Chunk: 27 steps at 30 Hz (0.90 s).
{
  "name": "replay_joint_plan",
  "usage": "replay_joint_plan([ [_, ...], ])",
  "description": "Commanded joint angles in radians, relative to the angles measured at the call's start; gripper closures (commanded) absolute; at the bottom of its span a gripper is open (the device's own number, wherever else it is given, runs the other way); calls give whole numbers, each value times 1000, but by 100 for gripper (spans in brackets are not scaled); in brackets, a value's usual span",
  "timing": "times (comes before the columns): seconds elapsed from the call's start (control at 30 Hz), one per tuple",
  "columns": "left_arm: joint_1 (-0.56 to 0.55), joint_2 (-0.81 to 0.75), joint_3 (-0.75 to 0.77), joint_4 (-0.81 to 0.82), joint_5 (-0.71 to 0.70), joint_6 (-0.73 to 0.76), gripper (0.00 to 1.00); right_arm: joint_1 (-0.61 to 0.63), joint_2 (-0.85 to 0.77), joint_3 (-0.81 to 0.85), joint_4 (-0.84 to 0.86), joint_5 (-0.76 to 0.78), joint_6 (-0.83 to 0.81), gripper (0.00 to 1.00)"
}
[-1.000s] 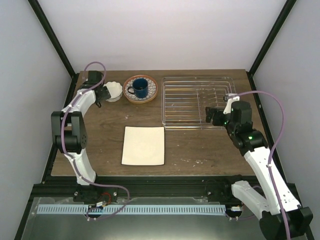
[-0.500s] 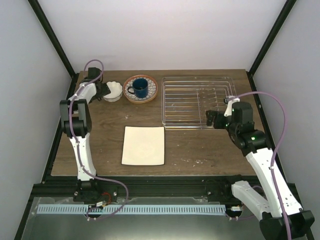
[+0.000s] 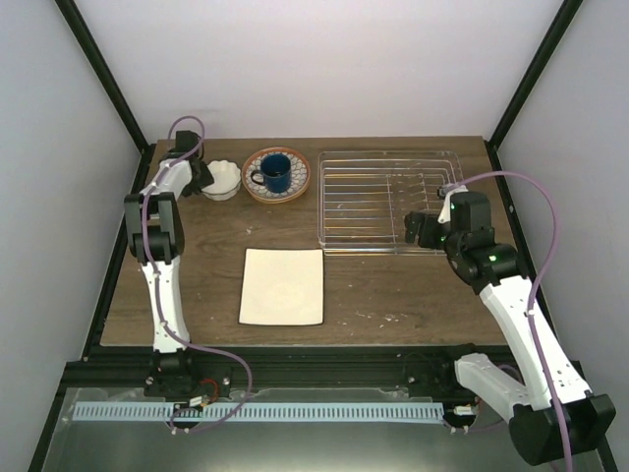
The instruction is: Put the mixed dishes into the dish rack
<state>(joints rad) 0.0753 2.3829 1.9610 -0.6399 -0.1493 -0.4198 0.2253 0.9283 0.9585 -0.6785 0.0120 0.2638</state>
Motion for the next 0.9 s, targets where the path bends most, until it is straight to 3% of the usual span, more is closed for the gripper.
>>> replay_joint_plan([
  [0.0, 8, 13, 31, -13, 17, 0, 49, 8, -5, 59, -34, 15, 18, 0],
  [0.13, 7, 28, 48, -27, 45, 3, 56, 9, -3, 76, -69, 31, 21, 0],
  [0.33, 8, 41, 55, -32, 100, 10, 75, 9, -11, 81, -98, 29, 30, 0],
  [0.6, 25, -44, -126, 64, 178, -19, 100, 9, -13, 69, -105, 2, 34, 0],
  [0.87, 82, -245, -440, 208, 271, -80, 100, 10, -8, 16, -31, -99, 28, 0],
])
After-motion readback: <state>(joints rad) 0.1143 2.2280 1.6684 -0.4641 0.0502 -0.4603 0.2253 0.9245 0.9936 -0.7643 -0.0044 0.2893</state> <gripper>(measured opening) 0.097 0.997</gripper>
